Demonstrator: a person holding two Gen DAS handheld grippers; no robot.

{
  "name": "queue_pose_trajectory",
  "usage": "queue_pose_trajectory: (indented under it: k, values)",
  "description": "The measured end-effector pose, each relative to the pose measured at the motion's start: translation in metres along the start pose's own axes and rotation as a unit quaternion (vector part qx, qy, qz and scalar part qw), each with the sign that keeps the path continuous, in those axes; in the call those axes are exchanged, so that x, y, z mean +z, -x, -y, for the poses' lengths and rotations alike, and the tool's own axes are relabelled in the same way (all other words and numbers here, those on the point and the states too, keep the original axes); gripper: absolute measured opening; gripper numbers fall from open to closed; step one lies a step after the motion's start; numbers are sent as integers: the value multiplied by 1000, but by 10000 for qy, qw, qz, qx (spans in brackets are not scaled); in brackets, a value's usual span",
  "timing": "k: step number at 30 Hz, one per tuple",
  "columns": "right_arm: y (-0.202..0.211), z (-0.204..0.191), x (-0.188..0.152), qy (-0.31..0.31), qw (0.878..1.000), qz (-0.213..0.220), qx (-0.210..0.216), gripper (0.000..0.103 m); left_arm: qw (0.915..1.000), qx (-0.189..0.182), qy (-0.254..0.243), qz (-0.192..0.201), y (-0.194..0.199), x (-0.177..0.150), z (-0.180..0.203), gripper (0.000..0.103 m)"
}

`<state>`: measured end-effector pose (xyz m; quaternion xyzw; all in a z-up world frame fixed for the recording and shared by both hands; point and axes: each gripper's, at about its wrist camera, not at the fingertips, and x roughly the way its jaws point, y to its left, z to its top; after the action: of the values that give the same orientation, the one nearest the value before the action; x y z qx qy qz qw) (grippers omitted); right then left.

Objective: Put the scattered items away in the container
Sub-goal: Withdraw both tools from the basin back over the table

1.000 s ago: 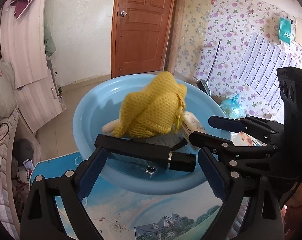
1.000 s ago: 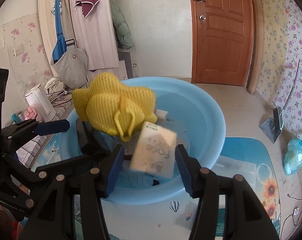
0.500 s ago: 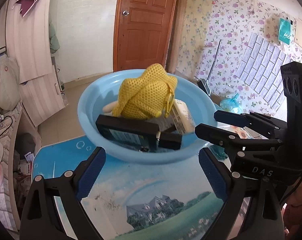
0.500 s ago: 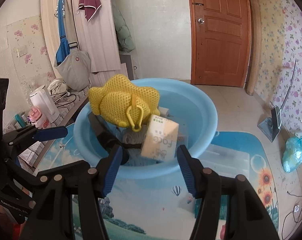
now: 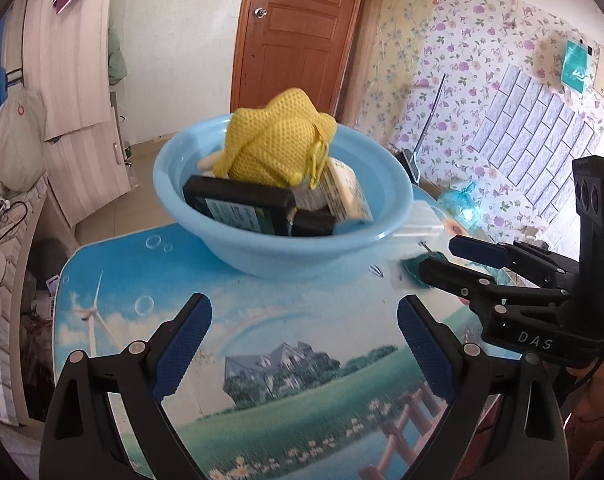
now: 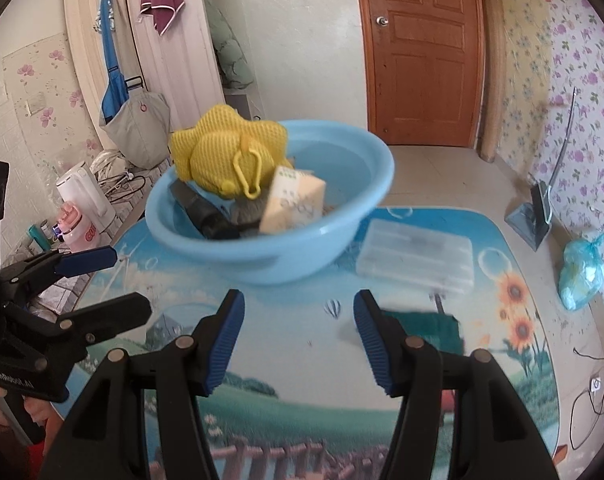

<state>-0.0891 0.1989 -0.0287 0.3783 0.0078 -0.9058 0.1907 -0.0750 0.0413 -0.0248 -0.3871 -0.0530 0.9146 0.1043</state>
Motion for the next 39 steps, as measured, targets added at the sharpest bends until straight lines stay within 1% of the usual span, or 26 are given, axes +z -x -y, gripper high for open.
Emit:
queue_pose_trajectory:
  k: [5, 9, 14, 20, 28, 33, 36, 39]
  values:
    - [9, 11, -12, -105, 9999, 0, -69, 57, 10000, 6, -25, -48, 1, -10, 8, 94]
    - [17, 27, -24, -262, 9995, -9, -184, 56, 9999, -24, -104, -95, 1, -20, 16, 94]
    - [26, 50, -41, -485, 9982, -47, -354, 57, 9995, -129, -188, -209, -4, -31, 26, 94]
    - [37, 76, -53, -713, 9960, -53, -528, 57, 9987, -297, -263, -316, -19, -33, 44, 94]
    - [33, 105, -55, -968, 9935, -36, -601, 57, 9961, -398, -589, -528, -44, -32, 74, 94]
    - [22, 121, -52, -1027, 9929, -94, -589, 57, 9938, -458, -823, -583, -62, -21, 93, 94]
    - [16, 129, -47, -1046, 9931, -108, -525, 57, 9930, -474, -901, -590, -72, -14, 103, 94]
    - [5, 126, -42, -859, 9955, -177, -360, 57, 9931, -477, -922, -554, -77, -11, 107, 94]
